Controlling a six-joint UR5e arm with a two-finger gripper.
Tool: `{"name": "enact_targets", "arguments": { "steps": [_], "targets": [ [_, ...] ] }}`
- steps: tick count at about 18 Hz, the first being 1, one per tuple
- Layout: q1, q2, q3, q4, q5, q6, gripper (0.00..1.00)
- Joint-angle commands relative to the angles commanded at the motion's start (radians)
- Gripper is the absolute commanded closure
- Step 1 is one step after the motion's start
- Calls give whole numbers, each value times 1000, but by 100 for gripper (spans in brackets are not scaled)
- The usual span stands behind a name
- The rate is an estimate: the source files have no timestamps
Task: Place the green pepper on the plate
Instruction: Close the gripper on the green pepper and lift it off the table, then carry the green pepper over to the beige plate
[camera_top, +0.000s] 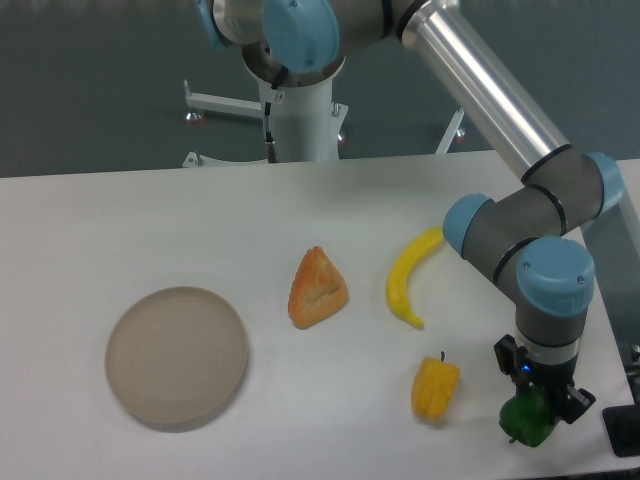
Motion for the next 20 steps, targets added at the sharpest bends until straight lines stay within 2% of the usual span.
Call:
{"name": "enact_targets", "arguments": {
  "steps": [7, 10, 15, 20],
  "targets": [
    [-14, 14, -12, -2, -5, -12, 80],
    [-20, 47, -40, -6, -6, -14, 80],
    [-49, 164, -161, -21, -6, -87, 80],
    [-126, 300, -288, -92, 2, -262, 80]
  ]
}}
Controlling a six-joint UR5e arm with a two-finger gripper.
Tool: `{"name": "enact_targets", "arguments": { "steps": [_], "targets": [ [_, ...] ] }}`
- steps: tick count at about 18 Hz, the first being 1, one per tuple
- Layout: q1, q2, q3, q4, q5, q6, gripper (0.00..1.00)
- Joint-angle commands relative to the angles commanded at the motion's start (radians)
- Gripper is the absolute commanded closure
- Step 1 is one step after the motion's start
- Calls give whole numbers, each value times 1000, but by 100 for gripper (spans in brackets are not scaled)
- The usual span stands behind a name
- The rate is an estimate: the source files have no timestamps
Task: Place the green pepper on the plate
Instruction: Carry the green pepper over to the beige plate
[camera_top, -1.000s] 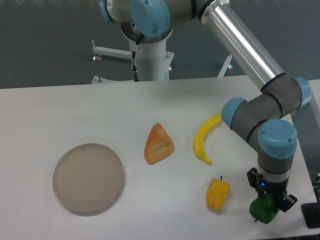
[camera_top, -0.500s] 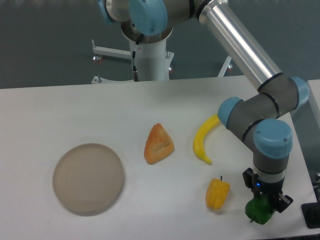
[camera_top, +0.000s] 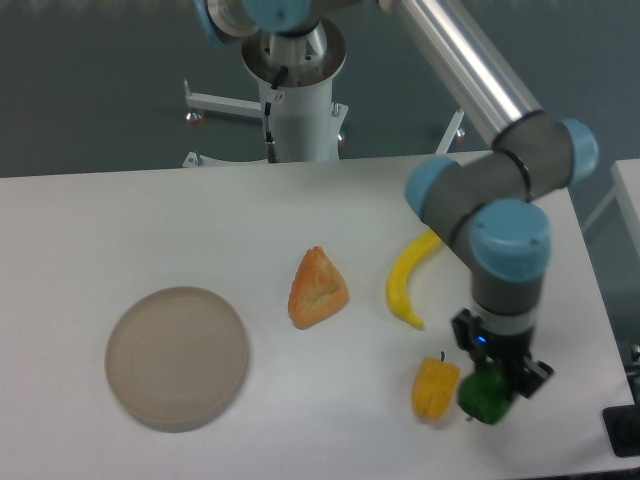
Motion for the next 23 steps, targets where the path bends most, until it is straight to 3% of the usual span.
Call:
{"name": "enact_targets", "arguments": {
  "steps": [3, 8, 13, 17, 19, 23],
  "targets": [
    [-63, 68, -78, -6, 0, -158, 80],
    [-199, 123, -146, -5, -17, -535, 80],
    [-304, 126, -213, 15, -55, -756, 80],
    [-328, 121, -232, 29, -123, -885, 80],
    [-333, 115, -250, 67, -132, -910, 80],
    [-351, 115, -333, 221, -153, -902, 80]
  ]
}}
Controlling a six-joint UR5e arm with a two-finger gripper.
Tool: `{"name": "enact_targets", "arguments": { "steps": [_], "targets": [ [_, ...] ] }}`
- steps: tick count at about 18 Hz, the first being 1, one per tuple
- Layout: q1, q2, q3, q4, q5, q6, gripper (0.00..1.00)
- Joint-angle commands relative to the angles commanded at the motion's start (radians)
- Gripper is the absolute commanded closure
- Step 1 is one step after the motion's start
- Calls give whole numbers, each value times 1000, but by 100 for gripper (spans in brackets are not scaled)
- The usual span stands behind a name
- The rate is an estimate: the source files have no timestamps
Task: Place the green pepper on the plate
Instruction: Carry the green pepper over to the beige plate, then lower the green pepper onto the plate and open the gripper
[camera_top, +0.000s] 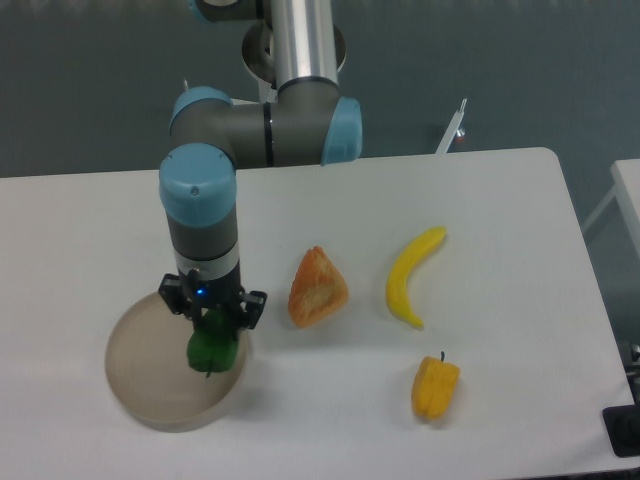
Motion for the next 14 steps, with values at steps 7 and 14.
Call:
{"name": "enact_targets", "arguments": {
  "steps": [7, 14],
  "targets": [
    [-28, -32, -12, 8, -2, 3, 80],
    [-66, -48, -35, 22, 3, 126, 80]
  ]
}}
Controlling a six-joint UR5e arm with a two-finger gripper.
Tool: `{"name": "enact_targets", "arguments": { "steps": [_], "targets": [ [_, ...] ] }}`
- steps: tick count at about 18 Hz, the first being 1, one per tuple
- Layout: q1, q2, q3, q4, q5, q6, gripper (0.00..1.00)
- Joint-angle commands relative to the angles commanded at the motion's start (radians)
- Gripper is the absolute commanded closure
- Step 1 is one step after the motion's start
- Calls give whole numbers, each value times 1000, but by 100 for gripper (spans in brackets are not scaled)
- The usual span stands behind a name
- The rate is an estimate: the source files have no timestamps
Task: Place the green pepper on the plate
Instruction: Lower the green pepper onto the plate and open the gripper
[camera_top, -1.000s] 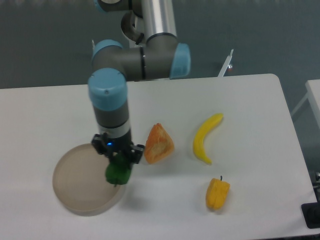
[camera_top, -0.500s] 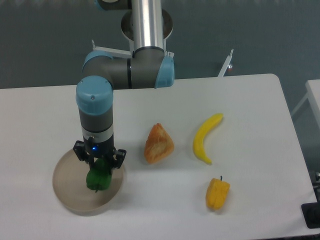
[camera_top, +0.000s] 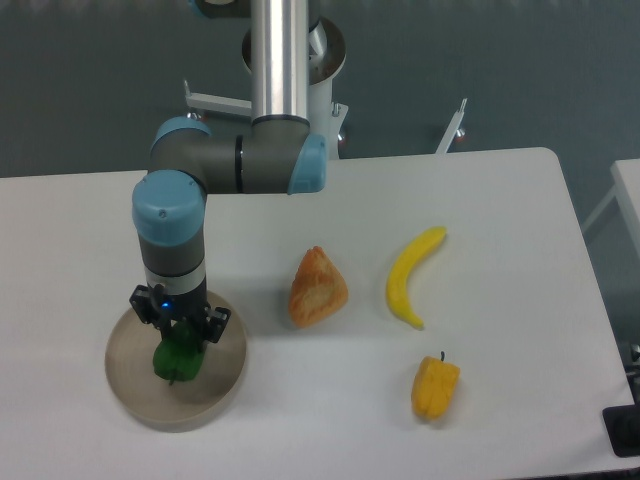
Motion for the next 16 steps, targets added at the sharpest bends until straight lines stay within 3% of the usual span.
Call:
{"name": "enact_targets", "arguments": {
  "steps": [4, 7, 16],
  "targets": [
    [-6, -3, -32, 61, -3, 140, 80],
    [-9, -14, -34, 95, -5, 154, 80],
    [-9, -14, -45, 95, -15, 152, 77]
  ]
}}
